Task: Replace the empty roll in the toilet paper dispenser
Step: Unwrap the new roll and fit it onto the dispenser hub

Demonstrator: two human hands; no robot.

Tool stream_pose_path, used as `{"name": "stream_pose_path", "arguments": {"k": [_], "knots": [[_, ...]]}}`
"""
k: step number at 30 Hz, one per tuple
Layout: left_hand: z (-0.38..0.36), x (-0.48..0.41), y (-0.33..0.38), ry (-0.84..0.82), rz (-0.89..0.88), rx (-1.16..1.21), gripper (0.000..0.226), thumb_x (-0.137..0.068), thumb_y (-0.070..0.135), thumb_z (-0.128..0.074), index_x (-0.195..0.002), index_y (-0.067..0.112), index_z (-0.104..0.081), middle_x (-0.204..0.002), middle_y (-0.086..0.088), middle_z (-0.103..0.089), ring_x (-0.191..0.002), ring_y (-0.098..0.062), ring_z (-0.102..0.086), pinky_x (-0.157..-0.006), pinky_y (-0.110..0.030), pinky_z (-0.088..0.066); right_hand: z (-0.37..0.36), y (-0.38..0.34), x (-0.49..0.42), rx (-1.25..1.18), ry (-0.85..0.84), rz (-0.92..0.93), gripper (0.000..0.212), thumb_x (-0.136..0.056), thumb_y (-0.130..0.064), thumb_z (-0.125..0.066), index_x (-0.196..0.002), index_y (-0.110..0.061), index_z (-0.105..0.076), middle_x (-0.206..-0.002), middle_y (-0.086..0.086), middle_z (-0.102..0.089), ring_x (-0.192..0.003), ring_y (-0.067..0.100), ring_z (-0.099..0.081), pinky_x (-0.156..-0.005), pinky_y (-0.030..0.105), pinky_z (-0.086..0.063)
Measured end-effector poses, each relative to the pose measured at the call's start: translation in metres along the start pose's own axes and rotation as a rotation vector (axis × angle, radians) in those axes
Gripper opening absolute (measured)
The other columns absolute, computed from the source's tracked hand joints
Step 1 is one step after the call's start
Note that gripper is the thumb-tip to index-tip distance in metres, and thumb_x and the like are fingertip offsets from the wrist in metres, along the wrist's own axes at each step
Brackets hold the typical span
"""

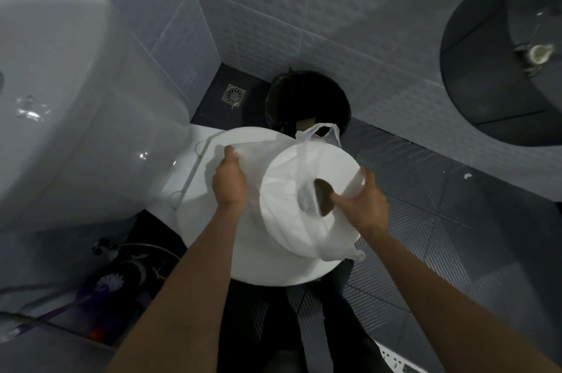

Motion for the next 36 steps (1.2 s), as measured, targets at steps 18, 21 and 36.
{"name": "stream_pose_path", "arguments": {"k": [18, 21, 36], "knots": [[-0.006, 0.016, 0.004, 0.141, -0.107, -0.011, 0.058, -0.099, 0.045, -0.031, -0.149, 0.017, -0.024, -0.155, -0.011, -0.031, -0.141, -0.027, -0.031, -0.112, -0.041, -0.027, 0.021, 0.041, -0.021, -0.071, 0.115, -0.121, 0.099, -0.063, -0.053, -0.077, -0.143, -0.021, -0.030, -0.136, 0.013, -0.052, -0.122, 0.036, -0.050, -0.095, 0.049, -0.046], [-0.020, 0.055, 0.018, -0.078, -0.341, 0.187, 0.053, -0.101, 0.039, -0.022, -0.152, 0.028, -0.015, -0.161, 0.004, -0.015, -0.149, -0.012, -0.006, -0.120, -0.036, -0.005, 0.020, 0.041, -0.022, -0.062, 0.110, -0.114, 0.098, -0.063, -0.052, -0.077, -0.143, -0.020, -0.030, -0.134, 0.013, -0.053, -0.121, 0.036, -0.051, -0.094, 0.049, -0.046], [-0.067, 0.067, -0.054, -0.493, -0.318, -0.497, 0.086, -0.078, 0.082, -0.009, -0.150, 0.036, -0.011, -0.160, -0.012, -0.012, -0.145, -0.042, -0.013, -0.102, -0.074, -0.017, 0.070, 0.089, -0.010, -0.149, 0.219, -0.179, 0.088, -0.065, -0.041, -0.079, -0.138, -0.016, -0.037, -0.131, 0.012, -0.056, -0.120, 0.034, -0.053, -0.095, 0.048, -0.045]]}}
Point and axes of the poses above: each hand's wrist, its own x-axis away from the middle knuckle, its own z-axis out of the back of the hand, y = z × x, the point moved 4 cm from there along -x, towards the middle knuckle
